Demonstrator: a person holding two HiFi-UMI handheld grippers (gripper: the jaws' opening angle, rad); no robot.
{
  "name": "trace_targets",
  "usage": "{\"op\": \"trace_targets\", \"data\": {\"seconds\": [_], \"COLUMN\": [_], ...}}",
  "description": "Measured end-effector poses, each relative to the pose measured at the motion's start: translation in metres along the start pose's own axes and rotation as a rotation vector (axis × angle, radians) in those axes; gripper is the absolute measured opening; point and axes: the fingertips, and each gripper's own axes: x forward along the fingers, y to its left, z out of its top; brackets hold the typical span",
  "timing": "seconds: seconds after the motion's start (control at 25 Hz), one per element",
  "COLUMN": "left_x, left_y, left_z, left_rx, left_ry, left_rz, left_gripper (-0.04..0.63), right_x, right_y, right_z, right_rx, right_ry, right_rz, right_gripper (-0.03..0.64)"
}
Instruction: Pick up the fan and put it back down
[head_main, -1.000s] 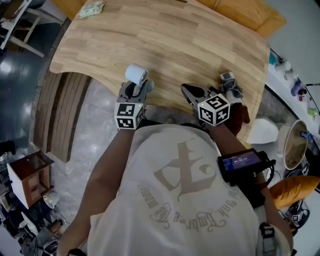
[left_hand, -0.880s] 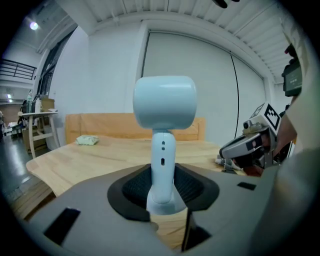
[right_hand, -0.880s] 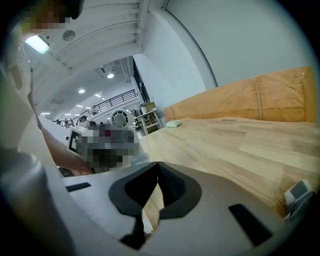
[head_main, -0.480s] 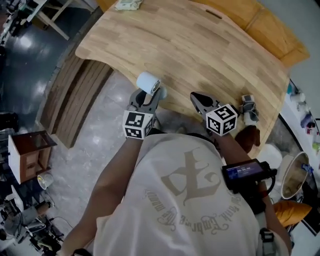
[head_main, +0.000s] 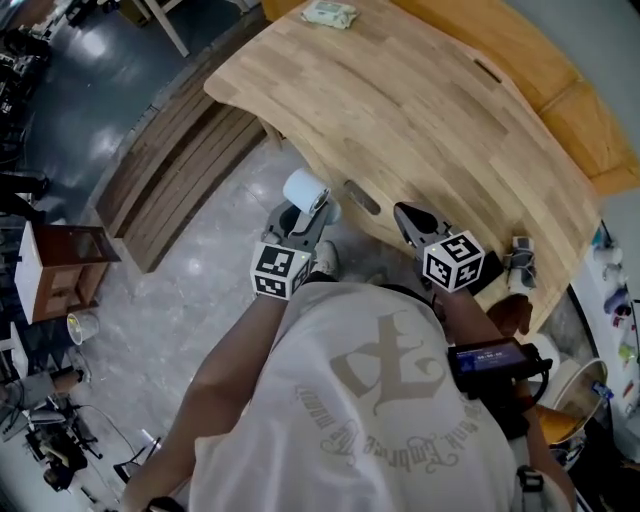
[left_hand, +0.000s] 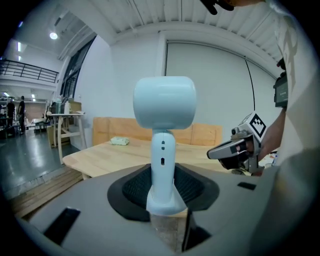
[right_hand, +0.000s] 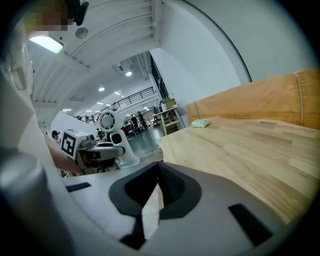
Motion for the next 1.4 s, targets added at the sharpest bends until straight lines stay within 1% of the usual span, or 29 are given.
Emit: {"op": "trace_targets", "data": {"seconds": [0.2,0.4,0.64,1.04,1.2,1.4], "left_x": [-0.015,-0.02,-0.017,0.002,0.017,0.042], "left_y": [0.02,0.03,0.04,0.062,0.068,0.072], "left_z": [-0.008,-0.008,-0.009,-0.016,-0.018,-0.016], "left_rx": [0.005,-0.003,0.016,0.049,0.052,0.081], "left_ry": [0.013,-0.005,0.004,0.031,0.039,0.041], "left_rz": [0.006,-0.013,-0.047,-0.095,-0.125,-0.169], "left_gripper": [0.147,0.147,0.147,0.147,0.147,0.147], "right_x": [0.019,0.028,0.033,0.044,0.045,0.043], "right_y": [0.013,0.02,0.026,0.019,0.013,0.002], "right_z": [0.003,0.004,0.007,0.013,0.015,0.017], "right_rx": [0.003,0.003,0.009,0.026,0.037,0.056], "right_ry": [0.005,0.005,-0.006,-0.032,-0.035,-0.033], "right_rz": [0.005,-0.009,-0.042,-0.107,-0.141,-0.186], "right_gripper": [0.014,0.014,0.014,0.014,0.014,0.014]}}
